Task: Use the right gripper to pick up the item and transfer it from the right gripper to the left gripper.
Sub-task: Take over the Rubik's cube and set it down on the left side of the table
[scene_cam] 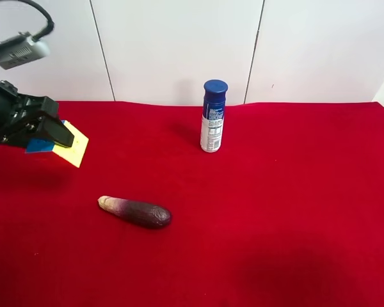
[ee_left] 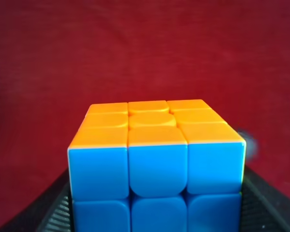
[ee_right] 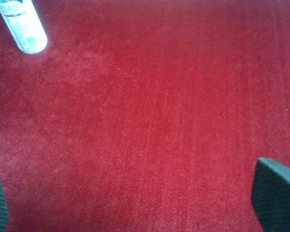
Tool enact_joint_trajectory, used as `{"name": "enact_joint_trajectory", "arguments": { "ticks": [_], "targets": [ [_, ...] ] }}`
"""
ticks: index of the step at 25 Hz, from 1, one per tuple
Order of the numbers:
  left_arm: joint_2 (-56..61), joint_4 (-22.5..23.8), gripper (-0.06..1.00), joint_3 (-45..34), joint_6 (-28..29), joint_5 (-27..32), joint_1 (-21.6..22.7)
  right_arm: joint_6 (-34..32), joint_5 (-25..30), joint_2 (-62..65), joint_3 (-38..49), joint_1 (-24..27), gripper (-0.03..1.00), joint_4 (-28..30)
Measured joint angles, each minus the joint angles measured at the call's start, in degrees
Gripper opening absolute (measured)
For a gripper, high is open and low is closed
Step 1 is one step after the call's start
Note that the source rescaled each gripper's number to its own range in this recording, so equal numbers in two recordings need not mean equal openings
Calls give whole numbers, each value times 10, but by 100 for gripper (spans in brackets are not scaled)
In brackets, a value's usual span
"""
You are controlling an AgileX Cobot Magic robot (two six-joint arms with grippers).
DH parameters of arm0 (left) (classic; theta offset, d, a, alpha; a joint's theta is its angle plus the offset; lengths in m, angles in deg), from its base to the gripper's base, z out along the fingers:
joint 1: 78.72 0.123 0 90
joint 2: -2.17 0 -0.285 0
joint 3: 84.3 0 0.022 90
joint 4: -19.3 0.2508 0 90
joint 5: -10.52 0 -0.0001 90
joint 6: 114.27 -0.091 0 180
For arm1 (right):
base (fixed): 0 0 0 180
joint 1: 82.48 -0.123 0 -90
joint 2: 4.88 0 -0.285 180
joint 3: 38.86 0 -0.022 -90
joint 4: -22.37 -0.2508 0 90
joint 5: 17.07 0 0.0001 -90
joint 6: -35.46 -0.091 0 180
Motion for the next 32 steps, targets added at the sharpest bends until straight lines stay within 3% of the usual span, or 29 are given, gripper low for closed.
{"name": "enact_joint_trajectory", "arguments": {
  "ticks": [3,6,17,29,30,31,32],
  "targets": [
    [-44,64,2,20,35,-17,1,0,0,0,0,0,100,0],
    [-89,94,2,34,60,-32,1,0,0,0,0,0,100,0],
    [-217,100,2,41,69,-125,1,0,0,0,0,0,100,-1],
    [-234,98,2,41,70,-146,1,0,0,0,0,0,100,-1],
    [-234,98,4,41,70,-150,1,0,0,0,0,0,100,-1],
    [-234,96,15,41,71,-156,1,0,0,0,0,0,100,-1],
    [-234,95,39,41,72,-164,1,0,0,0,0,0,100,-1]
  ]
}}
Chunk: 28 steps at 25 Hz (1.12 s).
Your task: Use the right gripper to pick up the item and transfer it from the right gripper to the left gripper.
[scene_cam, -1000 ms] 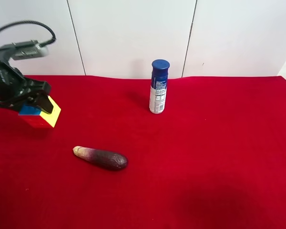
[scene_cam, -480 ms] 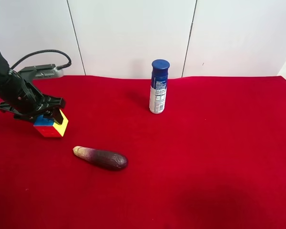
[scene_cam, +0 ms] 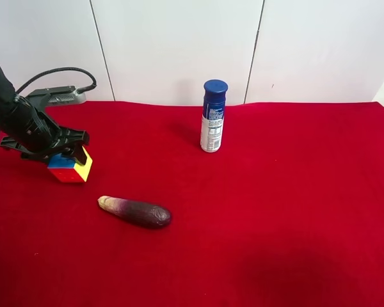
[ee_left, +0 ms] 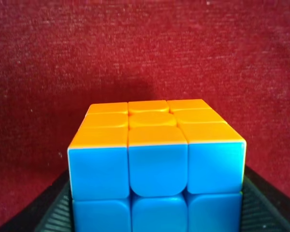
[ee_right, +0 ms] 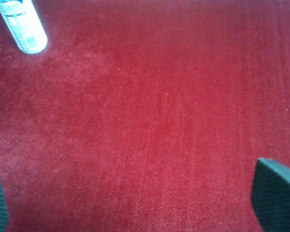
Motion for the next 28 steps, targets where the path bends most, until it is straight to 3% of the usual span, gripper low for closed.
{"name": "enact_joint_trajectory", "arguments": {
  "ticks": [2,3,5,14,28],
  "targets": [
    [0,-2,78,0,0,-14,0,0,0,0,0,0,100,0],
    [0,-2,87,0,0,-16,0,0,0,0,0,0,100,0],
    [0,-3,95,0,1,-17,0,0,0,0,0,0,100,0],
    [31,-3,100,0,2,6,0,0,0,0,0,0,100,0],
    [285,-3,100,0,26,211,0,0,0,0,0,0,100,0]
  ]
}}
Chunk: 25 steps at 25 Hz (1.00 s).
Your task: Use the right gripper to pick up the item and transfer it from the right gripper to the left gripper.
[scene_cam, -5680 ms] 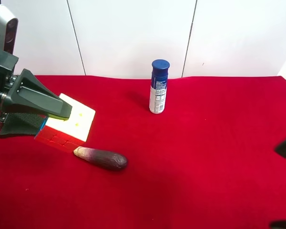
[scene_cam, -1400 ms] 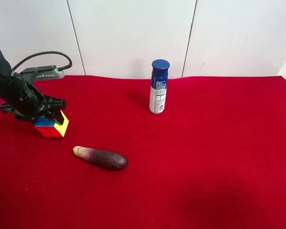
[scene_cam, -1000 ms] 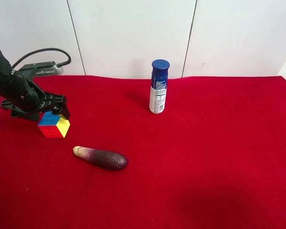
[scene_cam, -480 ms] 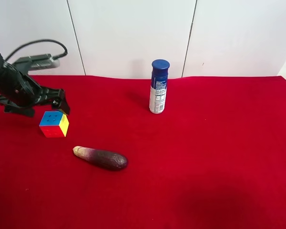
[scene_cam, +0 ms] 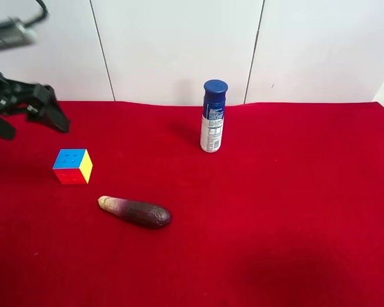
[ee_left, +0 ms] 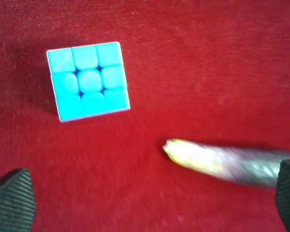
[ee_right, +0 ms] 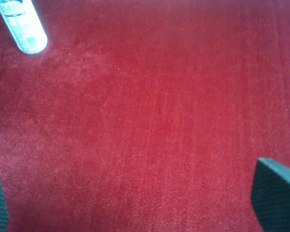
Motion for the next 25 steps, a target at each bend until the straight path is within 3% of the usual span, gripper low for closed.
{"name": "enact_joint_trajectory", "arguments": {
  "ticks": [12,25],
  "targets": [
    [248,14,100,-1,10,161,0,0,0,0,0,0,100,0],
    [563,68,100,-152,23,183,0,0,0,0,0,0,100,0]
  ]
}}
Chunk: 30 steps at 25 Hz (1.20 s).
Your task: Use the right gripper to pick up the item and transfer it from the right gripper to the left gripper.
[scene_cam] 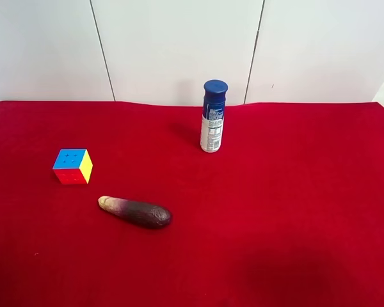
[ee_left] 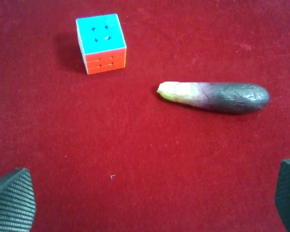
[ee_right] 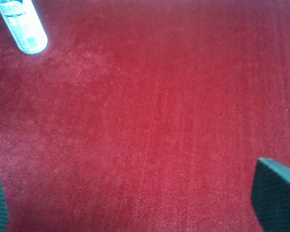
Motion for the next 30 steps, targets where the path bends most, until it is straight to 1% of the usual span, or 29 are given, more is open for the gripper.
{"name": "enact_joint_trajectory", "arguments": {
  "ticks": [7,10,13,16,30],
  "targets": [
    [127,70,100,-25,0,-3,0,0,0,0,0,0,100,0],
    [160,88,100,-43,0,-5,0,0,0,0,0,0,100,0],
    [168,92,100,-76,0,-10,0,0,0,0,0,0,100,0],
    [168,95,100,-92,0,-34,0,0,0,0,0,0,100,0],
    [168,96,100,-95,0,-39,0,0,0,0,0,0,100,0]
  ]
}}
